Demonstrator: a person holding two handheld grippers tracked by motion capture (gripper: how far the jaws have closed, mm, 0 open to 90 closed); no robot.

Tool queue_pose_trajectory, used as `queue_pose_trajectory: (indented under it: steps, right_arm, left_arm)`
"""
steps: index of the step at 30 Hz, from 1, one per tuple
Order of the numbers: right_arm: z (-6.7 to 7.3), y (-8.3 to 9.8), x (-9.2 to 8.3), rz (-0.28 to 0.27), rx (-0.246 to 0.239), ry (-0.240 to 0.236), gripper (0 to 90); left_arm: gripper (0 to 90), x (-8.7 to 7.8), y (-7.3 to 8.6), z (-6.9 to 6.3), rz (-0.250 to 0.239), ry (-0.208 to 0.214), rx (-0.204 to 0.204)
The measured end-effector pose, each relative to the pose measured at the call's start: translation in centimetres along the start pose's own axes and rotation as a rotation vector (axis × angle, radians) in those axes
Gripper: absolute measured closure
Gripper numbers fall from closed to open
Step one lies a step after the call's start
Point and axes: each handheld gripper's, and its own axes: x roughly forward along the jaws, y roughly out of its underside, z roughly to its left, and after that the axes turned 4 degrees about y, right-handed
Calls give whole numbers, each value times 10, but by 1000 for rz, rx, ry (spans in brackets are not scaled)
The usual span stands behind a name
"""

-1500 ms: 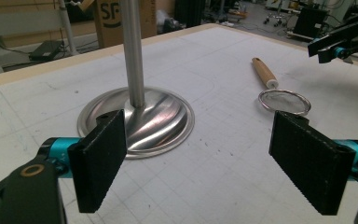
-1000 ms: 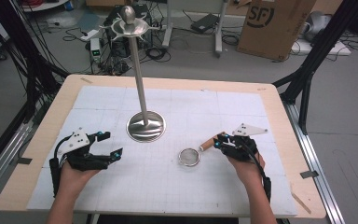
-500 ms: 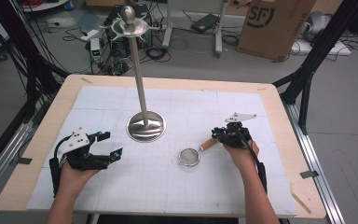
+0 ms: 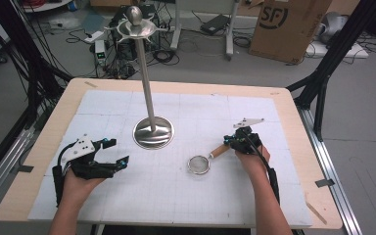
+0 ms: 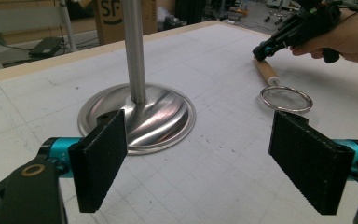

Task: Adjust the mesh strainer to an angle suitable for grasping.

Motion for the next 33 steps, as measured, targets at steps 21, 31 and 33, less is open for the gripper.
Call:
queue_pose_trajectory:
  steps: [21, 31, 33]
  right_arm:
    - [5, 19, -17, 41, -40, -48, 894]
    - [13, 33, -29, 57, -63, -78, 894]
    - [16, 38, -34, 65, -72, -84, 894]
  left_arm:
    - [200, 0, 0, 0, 3, 5, 5]
    - [201, 1, 0, -1, 1, 6, 0]
    - [201, 1, 0, -1, 2, 5, 2]
